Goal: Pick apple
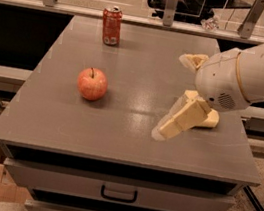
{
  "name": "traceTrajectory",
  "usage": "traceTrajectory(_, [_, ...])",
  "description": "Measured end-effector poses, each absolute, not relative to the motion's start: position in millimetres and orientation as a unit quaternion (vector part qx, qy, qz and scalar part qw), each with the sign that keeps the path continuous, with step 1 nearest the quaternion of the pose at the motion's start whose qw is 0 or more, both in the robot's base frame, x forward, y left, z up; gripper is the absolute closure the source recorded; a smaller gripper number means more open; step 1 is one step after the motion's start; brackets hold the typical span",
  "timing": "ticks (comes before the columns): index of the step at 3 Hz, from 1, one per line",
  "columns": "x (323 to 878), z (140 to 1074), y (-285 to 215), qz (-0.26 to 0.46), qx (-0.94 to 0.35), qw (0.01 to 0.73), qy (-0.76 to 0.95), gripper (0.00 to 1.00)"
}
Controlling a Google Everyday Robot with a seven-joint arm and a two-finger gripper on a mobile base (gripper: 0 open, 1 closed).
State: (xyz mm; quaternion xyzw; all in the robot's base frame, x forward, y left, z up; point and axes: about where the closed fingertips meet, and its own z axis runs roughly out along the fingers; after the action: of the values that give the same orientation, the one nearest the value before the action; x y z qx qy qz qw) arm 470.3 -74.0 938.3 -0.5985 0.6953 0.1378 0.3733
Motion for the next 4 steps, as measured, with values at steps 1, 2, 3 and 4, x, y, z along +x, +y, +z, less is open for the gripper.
traceTrajectory(1, [488, 919, -67, 0.148, -0.575, 0.411, 0.692, 0.00])
traceTrajectory(2, [509, 901, -55, 0.177, -0.551, 0.432, 0.691, 0.00])
traceTrajectory(3, [524, 887, -36, 0.207, -0.540, 0.443, 0.685, 0.00])
traceTrajectory(4, [536, 876, -18, 0.231, -0.527, 0.451, 0.682, 0.00])
